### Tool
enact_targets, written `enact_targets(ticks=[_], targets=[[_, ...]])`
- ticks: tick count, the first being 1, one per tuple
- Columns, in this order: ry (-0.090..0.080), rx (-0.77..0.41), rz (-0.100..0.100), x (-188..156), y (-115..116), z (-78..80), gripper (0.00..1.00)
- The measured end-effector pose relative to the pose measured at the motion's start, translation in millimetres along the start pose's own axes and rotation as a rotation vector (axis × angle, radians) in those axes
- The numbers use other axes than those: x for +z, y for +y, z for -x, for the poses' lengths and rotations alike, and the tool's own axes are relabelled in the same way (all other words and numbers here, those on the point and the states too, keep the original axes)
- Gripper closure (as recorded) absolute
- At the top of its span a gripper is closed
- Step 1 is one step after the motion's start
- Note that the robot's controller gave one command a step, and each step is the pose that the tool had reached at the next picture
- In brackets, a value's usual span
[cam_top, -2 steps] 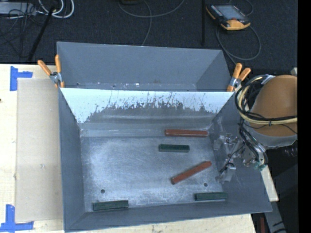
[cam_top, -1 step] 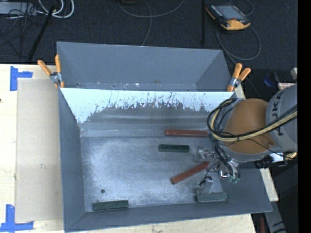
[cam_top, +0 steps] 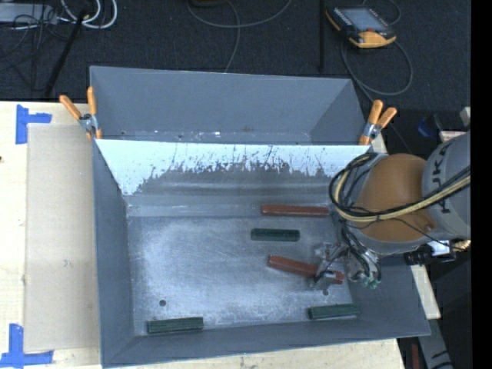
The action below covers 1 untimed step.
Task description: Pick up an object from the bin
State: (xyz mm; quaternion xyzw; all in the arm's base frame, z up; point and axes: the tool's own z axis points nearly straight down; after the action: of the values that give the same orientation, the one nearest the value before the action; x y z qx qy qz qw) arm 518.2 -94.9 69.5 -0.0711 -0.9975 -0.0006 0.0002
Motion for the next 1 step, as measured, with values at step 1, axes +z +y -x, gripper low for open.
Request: enact_targets(ticks=[1], targets=[[-0.008, -0.18, -0.002, -123.1, 5.9, 0.3, 1.0]])
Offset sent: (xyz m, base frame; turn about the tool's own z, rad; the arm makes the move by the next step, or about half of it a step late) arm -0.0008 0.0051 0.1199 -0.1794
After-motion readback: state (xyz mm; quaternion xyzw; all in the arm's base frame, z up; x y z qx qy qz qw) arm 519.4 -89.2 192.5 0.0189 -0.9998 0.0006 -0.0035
